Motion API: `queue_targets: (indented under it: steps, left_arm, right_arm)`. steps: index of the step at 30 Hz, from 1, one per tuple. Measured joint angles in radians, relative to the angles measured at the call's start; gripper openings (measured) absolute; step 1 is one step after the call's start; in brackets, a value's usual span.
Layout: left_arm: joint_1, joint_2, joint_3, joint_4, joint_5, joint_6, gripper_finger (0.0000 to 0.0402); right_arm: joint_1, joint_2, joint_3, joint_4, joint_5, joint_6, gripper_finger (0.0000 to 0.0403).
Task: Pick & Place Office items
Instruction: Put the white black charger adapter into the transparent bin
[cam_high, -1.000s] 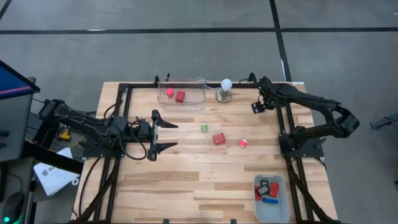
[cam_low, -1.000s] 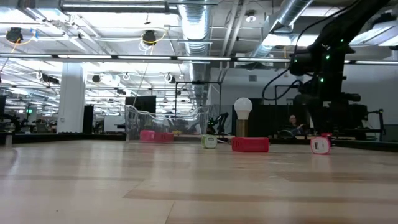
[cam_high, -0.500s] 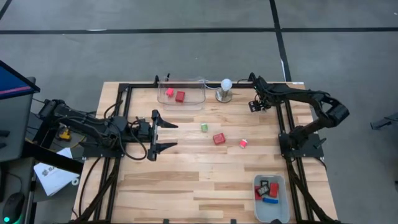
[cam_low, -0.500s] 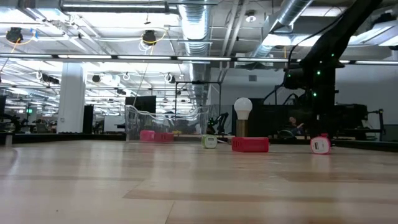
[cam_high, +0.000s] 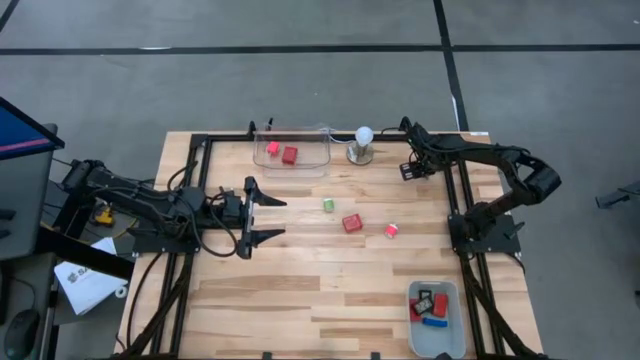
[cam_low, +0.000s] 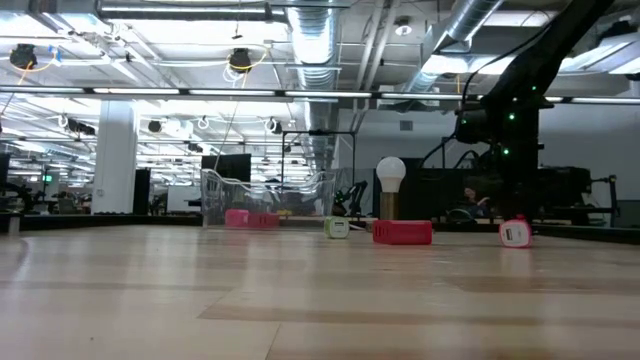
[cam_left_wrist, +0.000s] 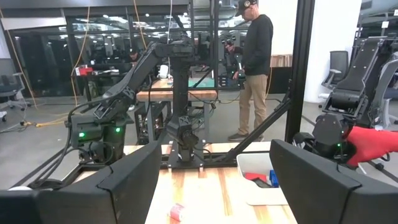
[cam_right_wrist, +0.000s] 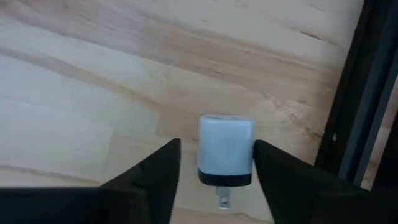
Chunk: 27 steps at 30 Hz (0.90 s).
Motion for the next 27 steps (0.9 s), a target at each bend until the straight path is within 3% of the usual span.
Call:
queue_targets:
  steps: [6, 10, 24, 27]
  left_arm:
    - [0.000, 0.000, 0.000, 0.000, 0.000, -0.001, 0.0296]
    - [0.000, 0.000, 0.000, 0.000, 0.000, -0.001, 0.0296]
    - [0.000, 0.000, 0.000, 0.000, 0.000, -0.001, 0.0296]
    - [0.000, 0.000, 0.000, 0.000, 0.000, 0.000, 0.0296]
  right_arm:
    - [0.004, -0.001, -0.001, -0.010, -0.005, -0.012, 0.0115]
    - [0.013, -0.005, 0.002, -0.031, 0.003, -0.016, 0.0088]
    - [0.096, -0.005, 0.000, -0.053, -0.004, -0.016, 0.0073]
    - [0.122, -0.027, -0.001, -0.045, -0.064, -0.010, 0.0083]
